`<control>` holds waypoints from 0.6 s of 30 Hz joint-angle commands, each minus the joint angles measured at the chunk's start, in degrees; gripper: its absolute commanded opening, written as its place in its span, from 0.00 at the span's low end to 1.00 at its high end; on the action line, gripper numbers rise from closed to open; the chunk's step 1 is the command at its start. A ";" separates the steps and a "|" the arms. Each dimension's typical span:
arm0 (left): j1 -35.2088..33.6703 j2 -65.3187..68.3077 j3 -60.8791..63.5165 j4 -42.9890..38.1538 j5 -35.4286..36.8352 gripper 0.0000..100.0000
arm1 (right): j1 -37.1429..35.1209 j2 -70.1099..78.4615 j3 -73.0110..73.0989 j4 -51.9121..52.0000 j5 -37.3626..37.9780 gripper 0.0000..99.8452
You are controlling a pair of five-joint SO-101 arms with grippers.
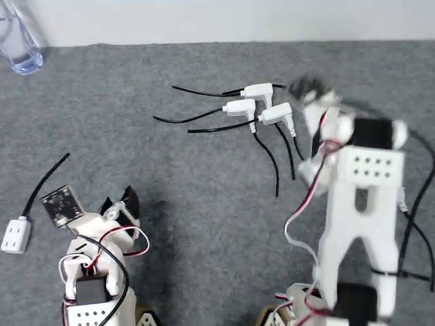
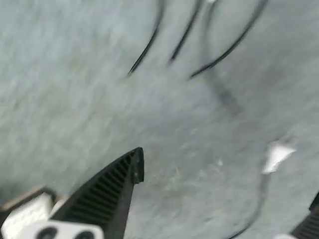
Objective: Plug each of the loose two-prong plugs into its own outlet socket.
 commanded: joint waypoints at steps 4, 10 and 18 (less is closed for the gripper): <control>-6.59 -0.44 -0.66 0.70 -22.42 0.18 | 0.75 -12.44 31.56 -18.77 -2.11 0.48; -11.96 -0.44 -5.58 8.35 -23.74 0.18 | 0.57 -16.92 52.92 -43.65 -13.89 0.48; -19.78 -0.44 -5.49 8.44 -32.97 0.22 | -6.29 -17.45 63.03 -52.26 -16.79 0.48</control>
